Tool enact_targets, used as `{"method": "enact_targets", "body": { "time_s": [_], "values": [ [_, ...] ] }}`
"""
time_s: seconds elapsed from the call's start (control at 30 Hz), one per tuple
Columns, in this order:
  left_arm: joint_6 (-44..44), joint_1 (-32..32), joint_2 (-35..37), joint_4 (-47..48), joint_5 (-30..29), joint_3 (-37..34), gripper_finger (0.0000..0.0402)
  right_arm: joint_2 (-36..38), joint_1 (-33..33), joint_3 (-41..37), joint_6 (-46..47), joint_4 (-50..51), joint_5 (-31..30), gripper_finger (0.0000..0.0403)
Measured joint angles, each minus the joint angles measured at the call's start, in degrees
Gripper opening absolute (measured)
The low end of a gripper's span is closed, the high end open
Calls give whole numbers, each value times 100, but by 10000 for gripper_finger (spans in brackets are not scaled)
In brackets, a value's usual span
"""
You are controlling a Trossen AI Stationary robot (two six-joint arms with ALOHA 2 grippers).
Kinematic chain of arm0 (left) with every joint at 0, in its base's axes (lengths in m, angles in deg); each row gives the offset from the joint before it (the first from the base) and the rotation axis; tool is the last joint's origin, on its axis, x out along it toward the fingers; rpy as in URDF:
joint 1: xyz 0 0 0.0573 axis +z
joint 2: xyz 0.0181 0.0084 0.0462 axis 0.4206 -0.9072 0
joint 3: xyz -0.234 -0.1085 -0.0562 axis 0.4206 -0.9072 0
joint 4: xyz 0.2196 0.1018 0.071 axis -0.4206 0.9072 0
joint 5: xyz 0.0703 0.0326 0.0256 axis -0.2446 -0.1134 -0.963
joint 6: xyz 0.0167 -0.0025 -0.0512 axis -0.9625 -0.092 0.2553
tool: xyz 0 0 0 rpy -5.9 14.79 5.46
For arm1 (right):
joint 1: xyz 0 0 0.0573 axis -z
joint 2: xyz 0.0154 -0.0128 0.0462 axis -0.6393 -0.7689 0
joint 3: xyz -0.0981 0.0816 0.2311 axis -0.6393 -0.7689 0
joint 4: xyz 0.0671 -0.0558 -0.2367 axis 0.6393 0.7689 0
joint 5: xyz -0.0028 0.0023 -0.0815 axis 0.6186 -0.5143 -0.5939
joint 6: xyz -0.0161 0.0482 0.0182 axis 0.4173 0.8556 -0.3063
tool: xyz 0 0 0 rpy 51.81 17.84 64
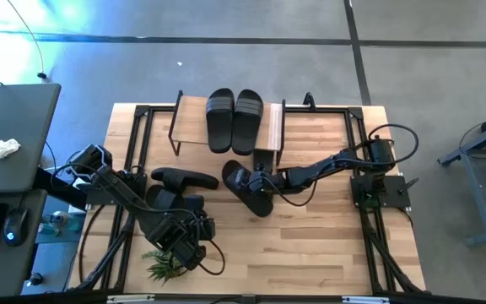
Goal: Pick and place slides into the shelf
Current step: Put the black slide under the shelf
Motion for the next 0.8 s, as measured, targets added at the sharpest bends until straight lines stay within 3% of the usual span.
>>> {"method": "enact_targets", "body": {
  "time_s": [0.27,0.53,0.8],
  "values": [
    [-29,0,0,9,1,0,0,99,-140,0,-247,251,116,181],
    [-46,0,0,22,2,0,0,689,-289,0,-690,1036,-358,181],
    [-46,0,0,31,0,-1,0,1512,-772,0,-2603,1615,-169,181]
  ]
}}
